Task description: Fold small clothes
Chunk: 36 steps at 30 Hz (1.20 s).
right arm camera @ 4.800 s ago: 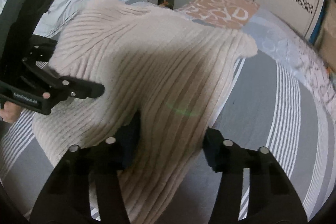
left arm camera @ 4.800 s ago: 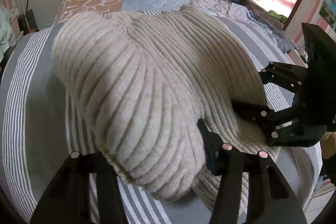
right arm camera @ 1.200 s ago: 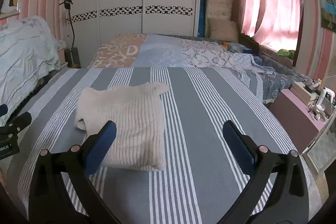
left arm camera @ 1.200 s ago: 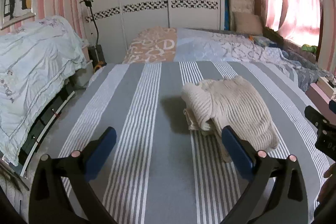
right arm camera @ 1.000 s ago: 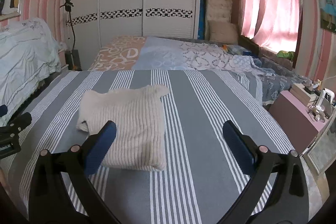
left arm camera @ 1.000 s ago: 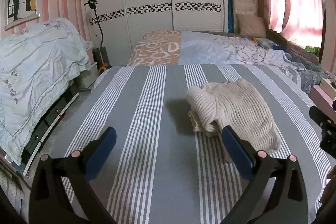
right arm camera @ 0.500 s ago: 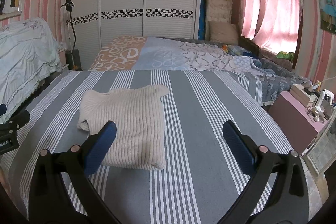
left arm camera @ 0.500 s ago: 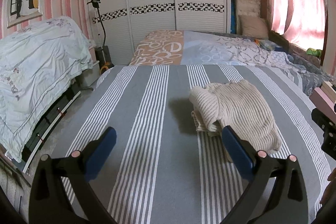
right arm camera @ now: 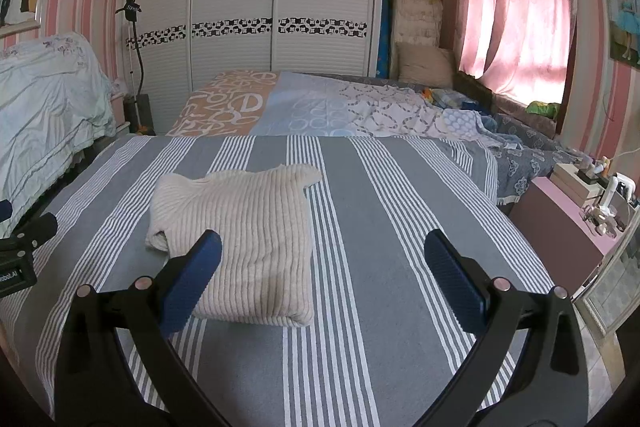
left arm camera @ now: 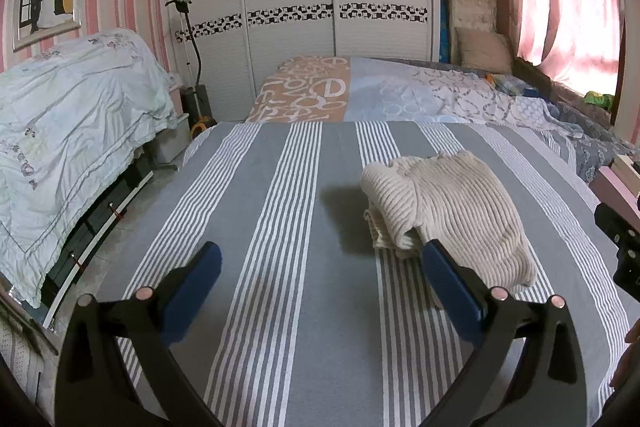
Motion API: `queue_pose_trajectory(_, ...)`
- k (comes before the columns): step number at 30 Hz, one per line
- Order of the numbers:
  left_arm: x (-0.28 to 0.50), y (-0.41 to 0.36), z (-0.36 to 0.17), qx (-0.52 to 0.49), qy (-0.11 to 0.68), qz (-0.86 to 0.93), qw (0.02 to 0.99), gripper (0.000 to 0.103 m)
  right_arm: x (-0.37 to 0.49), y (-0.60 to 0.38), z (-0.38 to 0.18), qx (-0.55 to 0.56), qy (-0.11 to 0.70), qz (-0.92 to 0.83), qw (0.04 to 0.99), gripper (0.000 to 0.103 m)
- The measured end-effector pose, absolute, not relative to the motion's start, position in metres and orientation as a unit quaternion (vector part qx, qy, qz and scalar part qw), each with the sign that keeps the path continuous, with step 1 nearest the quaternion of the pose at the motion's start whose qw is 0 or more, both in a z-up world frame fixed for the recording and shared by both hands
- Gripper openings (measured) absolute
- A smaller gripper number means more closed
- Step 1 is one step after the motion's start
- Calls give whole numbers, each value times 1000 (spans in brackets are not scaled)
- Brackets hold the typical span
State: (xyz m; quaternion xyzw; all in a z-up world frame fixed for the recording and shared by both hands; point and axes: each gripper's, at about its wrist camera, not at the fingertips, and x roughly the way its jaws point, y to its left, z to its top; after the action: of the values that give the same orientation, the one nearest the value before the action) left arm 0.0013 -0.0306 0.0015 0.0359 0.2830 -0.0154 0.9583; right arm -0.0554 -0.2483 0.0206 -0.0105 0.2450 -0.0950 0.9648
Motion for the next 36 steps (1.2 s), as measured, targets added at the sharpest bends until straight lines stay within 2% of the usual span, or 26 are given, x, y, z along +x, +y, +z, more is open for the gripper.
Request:
queue_pose_trajectory(28, 4, -33, 2, 25, 281, -54, 958, 101, -43, -249, 13, -23, 255, -94, 962, 100)
queue_pose_trajectory(36, 8, -37, -4, 48, 294, -23, 954, 101, -40, -251, 10, -23, 259, -94, 961, 100)
